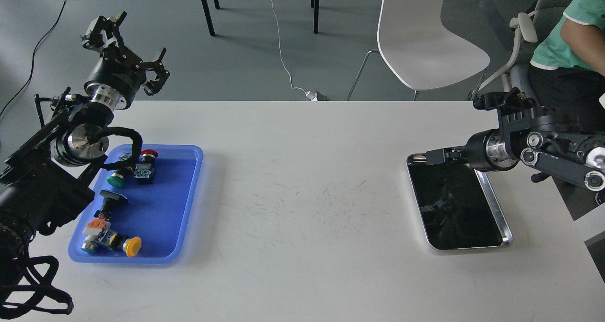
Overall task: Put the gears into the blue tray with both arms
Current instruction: 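Lower the right gripper and grasp a small black part in the metal tray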
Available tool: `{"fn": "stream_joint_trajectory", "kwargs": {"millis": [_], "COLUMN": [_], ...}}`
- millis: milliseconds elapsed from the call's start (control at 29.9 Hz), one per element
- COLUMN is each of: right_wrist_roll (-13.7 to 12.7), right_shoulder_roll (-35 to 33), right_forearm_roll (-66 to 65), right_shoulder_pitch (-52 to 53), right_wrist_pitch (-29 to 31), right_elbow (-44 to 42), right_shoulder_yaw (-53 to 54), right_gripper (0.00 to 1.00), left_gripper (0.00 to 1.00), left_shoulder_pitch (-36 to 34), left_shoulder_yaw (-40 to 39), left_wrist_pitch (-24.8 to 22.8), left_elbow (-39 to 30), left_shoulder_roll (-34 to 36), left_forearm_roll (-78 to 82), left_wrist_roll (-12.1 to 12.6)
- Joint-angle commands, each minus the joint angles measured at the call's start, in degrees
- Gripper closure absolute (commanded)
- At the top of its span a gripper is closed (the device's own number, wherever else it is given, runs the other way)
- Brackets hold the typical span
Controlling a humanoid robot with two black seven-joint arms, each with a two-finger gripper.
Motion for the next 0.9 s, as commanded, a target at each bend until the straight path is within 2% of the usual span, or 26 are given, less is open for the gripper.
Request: {"fn": "stream_joint_trajectory", "kwargs": {"millis": [0,334,869], "right_wrist_roll": [0.09,0.17,0.26], "right_shoulder_roll": [1.21,1.91,1.82], "right_forearm_roll": [-0.26,-1.05,-1.23], "right_shoulder_pitch": [-0.13,-0.66,-0.83], "right_wrist_pitch": [-0.03,-0.03,-0.03], "right_elbow": [-0.81,-0.90,-0.99], "right_shoulder_yaw": [-1.24,-3.43,-4.23], "right_gripper": [0.06,0.10,0.29], "left_gripper": [0.02,0.02,0.02], "left_shoulder_pitch": [0.01,0.10,0.10], "left_shoulder_yaw": [0.00,0.00,0.00], "left_wrist_pitch": [0.01,-0.08,-0.08], "left_elbow": [0.05,0.05,0.05], "left_shoulder_roll": [0.15,0.85,0.94], "left_forearm_roll": [0.00,0.00,0.00], "left_wrist_roll": [0.00,0.00,0.00]}}
